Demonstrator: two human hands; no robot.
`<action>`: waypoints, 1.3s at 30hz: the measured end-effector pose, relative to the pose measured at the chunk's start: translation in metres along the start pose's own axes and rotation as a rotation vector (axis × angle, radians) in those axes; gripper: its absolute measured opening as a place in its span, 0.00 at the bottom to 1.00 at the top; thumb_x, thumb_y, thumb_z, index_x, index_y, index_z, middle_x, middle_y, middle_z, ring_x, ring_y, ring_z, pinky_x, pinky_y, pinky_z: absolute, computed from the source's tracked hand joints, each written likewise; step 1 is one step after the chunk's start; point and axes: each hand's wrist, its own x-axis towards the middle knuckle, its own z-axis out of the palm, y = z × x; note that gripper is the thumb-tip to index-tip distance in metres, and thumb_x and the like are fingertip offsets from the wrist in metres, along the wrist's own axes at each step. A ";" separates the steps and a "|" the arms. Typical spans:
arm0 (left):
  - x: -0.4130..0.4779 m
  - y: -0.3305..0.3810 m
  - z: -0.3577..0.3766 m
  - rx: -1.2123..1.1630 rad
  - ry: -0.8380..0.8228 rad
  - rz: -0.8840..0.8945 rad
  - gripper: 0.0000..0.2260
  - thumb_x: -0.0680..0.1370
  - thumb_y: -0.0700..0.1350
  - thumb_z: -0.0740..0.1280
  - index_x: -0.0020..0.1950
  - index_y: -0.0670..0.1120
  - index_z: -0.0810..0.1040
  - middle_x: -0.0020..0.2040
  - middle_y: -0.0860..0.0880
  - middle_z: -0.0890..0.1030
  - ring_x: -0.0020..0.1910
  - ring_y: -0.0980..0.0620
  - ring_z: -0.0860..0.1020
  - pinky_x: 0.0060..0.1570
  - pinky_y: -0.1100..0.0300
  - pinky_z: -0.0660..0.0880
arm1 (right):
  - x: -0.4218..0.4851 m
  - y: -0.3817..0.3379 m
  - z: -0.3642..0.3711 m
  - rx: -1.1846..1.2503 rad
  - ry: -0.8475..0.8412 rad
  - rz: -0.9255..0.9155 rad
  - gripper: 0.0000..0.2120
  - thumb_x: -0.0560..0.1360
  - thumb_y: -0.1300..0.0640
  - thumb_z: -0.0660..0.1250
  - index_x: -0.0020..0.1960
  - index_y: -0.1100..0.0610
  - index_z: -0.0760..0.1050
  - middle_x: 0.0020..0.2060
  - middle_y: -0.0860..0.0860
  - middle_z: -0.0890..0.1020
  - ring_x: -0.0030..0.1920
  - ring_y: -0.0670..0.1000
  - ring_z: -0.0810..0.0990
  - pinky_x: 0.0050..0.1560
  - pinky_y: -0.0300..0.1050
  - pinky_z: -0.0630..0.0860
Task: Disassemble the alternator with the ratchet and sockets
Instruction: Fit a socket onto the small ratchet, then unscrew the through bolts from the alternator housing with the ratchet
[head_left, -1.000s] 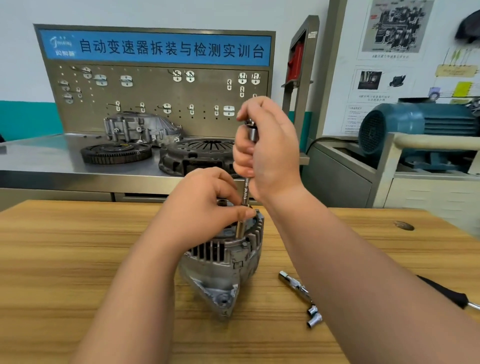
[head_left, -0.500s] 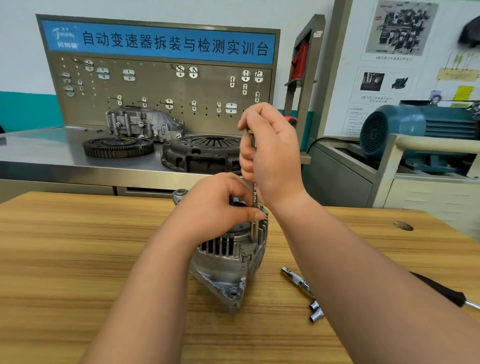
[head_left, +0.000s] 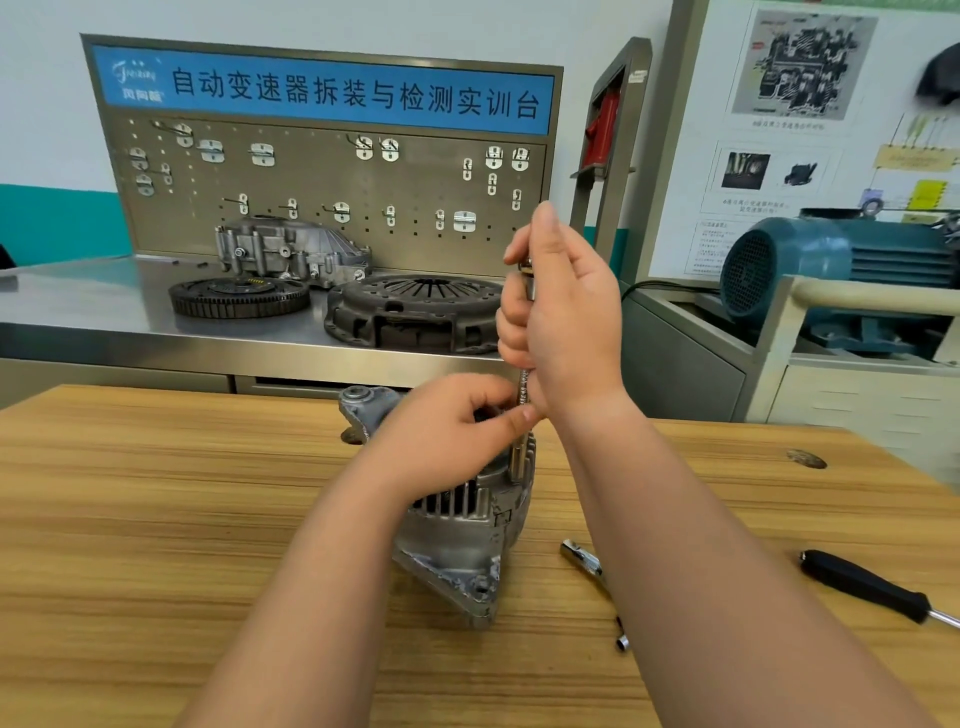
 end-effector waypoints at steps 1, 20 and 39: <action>0.001 -0.002 0.004 -0.024 -0.001 0.008 0.16 0.78 0.53 0.64 0.42 0.40 0.78 0.30 0.50 0.72 0.29 0.53 0.68 0.34 0.52 0.68 | 0.001 0.000 -0.002 0.022 -0.015 0.023 0.16 0.83 0.53 0.56 0.37 0.56 0.68 0.21 0.47 0.62 0.19 0.45 0.55 0.22 0.33 0.54; -0.004 -0.033 -0.008 -0.245 0.023 0.235 0.29 0.70 0.58 0.66 0.41 0.28 0.77 0.36 0.30 0.76 0.34 0.38 0.74 0.37 0.46 0.71 | 0.010 0.006 0.008 0.249 -0.211 0.224 0.14 0.82 0.59 0.51 0.39 0.55 0.66 0.21 0.48 0.58 0.20 0.44 0.53 0.23 0.30 0.55; -0.003 -0.035 -0.006 -0.197 0.063 0.274 0.16 0.74 0.53 0.65 0.34 0.41 0.77 0.32 0.45 0.75 0.33 0.53 0.73 0.36 0.57 0.70 | 0.002 0.003 0.021 0.620 0.270 0.221 0.42 0.66 0.67 0.69 0.77 0.57 0.56 0.48 0.60 0.80 0.37 0.54 0.83 0.30 0.40 0.77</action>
